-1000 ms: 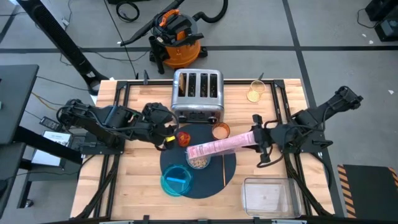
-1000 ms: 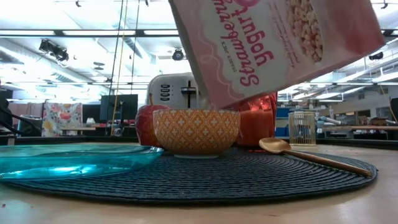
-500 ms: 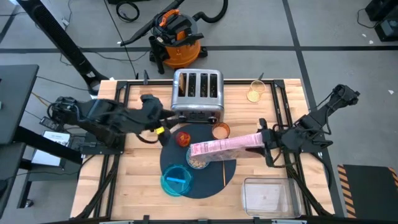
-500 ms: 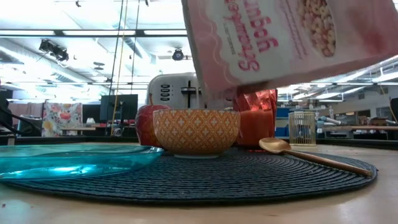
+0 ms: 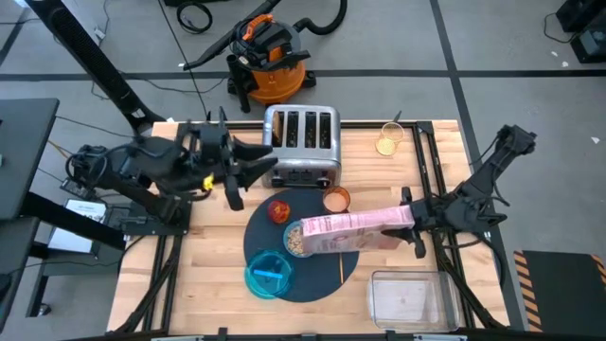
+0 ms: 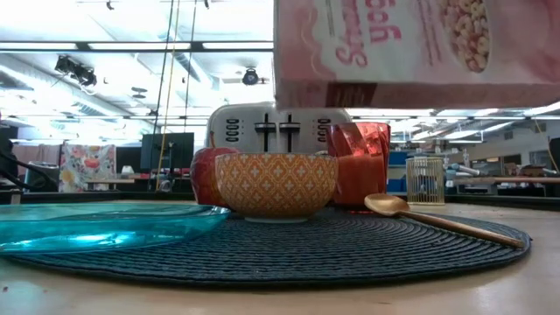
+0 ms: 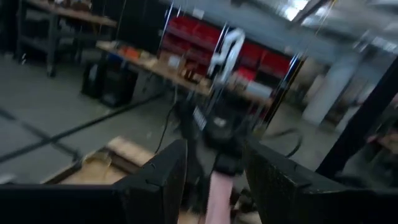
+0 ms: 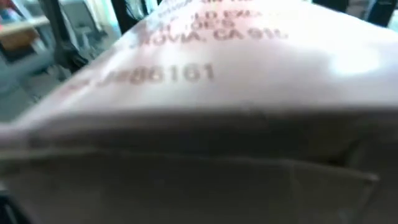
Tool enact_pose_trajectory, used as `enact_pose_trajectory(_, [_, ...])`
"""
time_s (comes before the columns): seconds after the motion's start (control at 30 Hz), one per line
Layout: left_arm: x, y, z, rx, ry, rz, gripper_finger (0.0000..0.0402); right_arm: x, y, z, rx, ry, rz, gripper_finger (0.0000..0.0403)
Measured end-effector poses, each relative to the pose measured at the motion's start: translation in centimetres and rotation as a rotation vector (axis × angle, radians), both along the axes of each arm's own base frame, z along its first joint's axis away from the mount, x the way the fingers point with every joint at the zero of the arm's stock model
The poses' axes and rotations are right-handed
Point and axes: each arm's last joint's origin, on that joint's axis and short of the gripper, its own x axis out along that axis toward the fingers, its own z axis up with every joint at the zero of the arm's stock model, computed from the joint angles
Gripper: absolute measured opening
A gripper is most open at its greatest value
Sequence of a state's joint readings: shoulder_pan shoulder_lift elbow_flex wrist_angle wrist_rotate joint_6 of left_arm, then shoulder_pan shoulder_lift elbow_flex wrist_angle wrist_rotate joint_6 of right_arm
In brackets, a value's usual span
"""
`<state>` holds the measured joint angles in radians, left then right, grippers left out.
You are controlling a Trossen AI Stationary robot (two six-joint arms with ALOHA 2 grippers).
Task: Arrange a breakfast setting
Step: Pour the pink cereal box into the blue bowl
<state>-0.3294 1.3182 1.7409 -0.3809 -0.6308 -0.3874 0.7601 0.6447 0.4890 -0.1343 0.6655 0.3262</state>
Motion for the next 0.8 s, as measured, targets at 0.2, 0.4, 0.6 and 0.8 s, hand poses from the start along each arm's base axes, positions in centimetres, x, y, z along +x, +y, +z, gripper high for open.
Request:
enact_pose_trajectory(0.2, [-0.1,0.2,1.3,0.004,-0.122,0.012,0.0164,-0.8,-0.3,-1.6,0.06,-0.12,0.0,0.0165])
enact_pose_trajectory(0.4, [-0.3,0.4,2.3,-0.005,-0.215,0.024,0.0164,-1.8,-0.9,-1.3,0.117,-0.263,0.01,0.0165])
enact_pose_trajectory(0.6, [-0.3,0.6,2.8,0.034,-0.259,0.047,0.0164,-2.5,-1.5,-0.2,0.114,-0.357,0.004,0.0165])
enact_pose_trajectory(0.8, [-0.2,1.0,2.9,0.038,-0.264,0.065,0.0164,-3.1,-2.2,0.9,0.143,-0.447,-0.007,0.0165])
